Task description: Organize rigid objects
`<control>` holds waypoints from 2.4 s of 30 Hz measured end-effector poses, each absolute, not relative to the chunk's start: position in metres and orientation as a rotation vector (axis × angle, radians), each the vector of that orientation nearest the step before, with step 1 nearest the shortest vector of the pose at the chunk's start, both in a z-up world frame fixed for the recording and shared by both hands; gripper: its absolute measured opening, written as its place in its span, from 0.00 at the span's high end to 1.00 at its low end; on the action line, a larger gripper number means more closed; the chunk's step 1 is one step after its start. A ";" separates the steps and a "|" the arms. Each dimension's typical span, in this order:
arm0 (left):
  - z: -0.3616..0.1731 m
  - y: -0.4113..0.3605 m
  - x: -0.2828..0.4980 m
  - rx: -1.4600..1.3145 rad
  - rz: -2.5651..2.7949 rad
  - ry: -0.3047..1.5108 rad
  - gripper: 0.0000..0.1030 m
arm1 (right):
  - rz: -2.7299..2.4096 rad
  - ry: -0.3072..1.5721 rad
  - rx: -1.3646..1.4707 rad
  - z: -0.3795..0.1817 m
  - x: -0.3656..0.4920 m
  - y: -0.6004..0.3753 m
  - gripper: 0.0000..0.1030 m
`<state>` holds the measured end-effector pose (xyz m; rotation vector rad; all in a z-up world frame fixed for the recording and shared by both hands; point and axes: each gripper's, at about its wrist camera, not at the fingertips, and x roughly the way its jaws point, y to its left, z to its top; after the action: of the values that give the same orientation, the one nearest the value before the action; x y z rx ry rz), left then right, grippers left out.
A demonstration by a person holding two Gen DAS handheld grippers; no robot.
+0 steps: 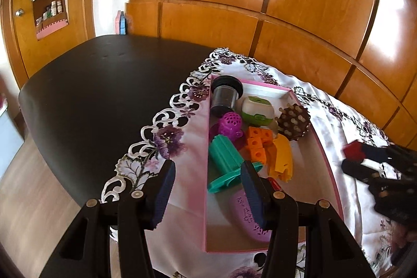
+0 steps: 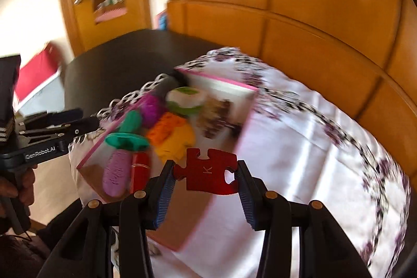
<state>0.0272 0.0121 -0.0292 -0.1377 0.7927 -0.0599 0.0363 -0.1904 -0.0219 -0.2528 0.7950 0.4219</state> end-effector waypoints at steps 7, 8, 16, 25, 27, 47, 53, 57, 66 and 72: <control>-0.034 0.021 0.029 -0.159 -0.047 0.806 0.49 | 0.385 0.924 -0.393 -0.073 0.077 -0.160 0.55; -0.035 0.022 0.029 -0.160 -0.045 0.808 0.49 | 0.371 0.932 -0.412 -0.078 0.080 -0.158 0.55; -0.037 0.019 0.031 -0.151 -0.052 0.818 0.49 | 0.353 0.923 -0.384 -0.089 0.093 -0.161 0.54; -0.033 0.018 0.028 -0.142 -0.035 0.809 0.42 | 0.333 0.901 -0.343 -0.080 0.081 -0.163 0.53; -0.031 0.017 0.027 -0.137 -0.035 0.801 0.41 | 0.321 0.885 -0.316 -0.074 0.075 -0.167 0.53; -0.006 -0.002 0.006 -0.091 0.001 0.719 0.00 | 0.050 0.721 -0.029 -0.040 0.005 -0.203 0.48; -0.002 -0.015 -0.001 -0.013 0.053 0.695 0.00 | 0.025 0.692 -0.023 -0.034 0.000 -0.206 0.48; 0.000 -0.018 -0.009 -0.022 0.044 0.669 0.00 | 0.035 0.678 -0.025 -0.030 -0.002 -0.204 0.48; 0.004 -0.024 -0.013 -0.028 0.042 0.660 0.00 | 0.030 0.675 -0.017 -0.029 -0.005 -0.205 0.48; 0.005 -0.023 -0.014 -0.027 0.043 0.657 0.00 | 0.033 0.677 -0.017 -0.029 -0.006 -0.205 0.48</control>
<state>-0.0144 -0.0232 0.0045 -0.0274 0.6567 0.0426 -0.0060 -0.2045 -0.0287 -0.0172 0.6774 0.0329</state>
